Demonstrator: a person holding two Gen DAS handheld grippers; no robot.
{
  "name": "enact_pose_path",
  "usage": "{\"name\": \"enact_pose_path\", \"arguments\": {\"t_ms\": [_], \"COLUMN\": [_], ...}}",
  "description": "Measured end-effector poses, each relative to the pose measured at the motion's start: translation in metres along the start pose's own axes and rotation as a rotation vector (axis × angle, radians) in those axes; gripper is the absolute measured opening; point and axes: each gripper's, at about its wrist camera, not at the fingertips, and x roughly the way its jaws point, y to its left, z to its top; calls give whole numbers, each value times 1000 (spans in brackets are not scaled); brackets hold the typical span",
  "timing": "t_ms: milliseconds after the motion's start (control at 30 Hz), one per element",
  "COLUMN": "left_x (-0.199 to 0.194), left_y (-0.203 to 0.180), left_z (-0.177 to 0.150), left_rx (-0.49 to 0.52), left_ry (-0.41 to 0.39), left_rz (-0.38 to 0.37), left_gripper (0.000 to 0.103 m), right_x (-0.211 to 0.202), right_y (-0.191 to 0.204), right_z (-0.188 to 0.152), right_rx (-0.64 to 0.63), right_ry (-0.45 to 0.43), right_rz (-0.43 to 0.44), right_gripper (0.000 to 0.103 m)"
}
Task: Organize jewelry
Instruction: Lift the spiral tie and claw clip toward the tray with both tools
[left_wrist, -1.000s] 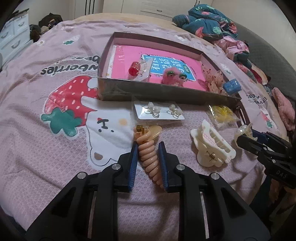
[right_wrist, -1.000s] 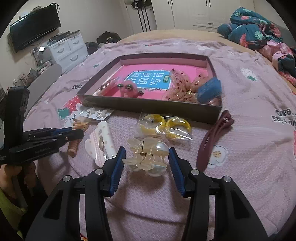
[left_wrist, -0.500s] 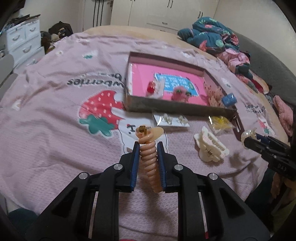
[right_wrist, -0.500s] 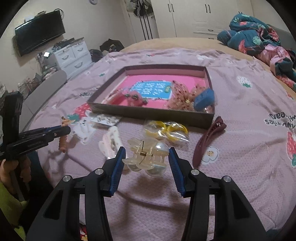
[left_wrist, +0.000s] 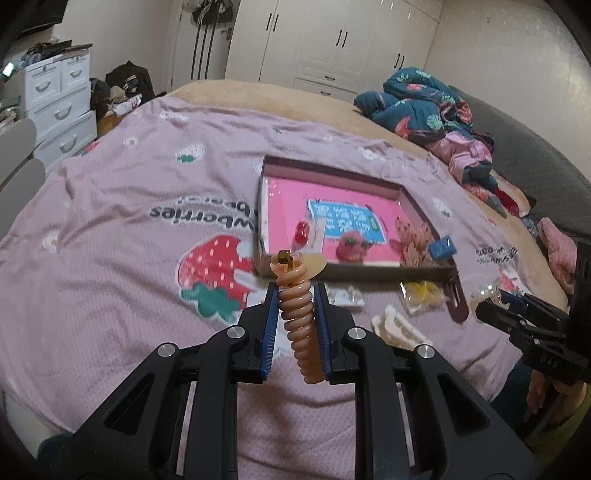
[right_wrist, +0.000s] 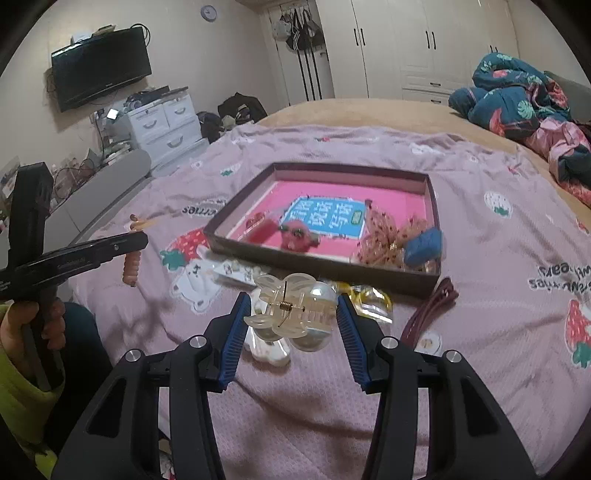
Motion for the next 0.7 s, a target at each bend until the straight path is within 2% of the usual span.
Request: {"name": "enact_pose_path", "arguments": {"t_ms": [333, 700], "left_x": [-2, 14], "left_y": [-11, -29], "left_z": [31, 67], "left_rx": [22, 54], "left_ry": [-60, -92], "left_rz": [-18, -48], "left_gripper": [12, 12], "right_x": [-8, -11], "right_y": [2, -17], "right_z": [28, 59], "right_rx": [-15, 1], "right_ry": [-63, -126], "right_rz": [-5, -48], "right_gripper": [47, 47]}}
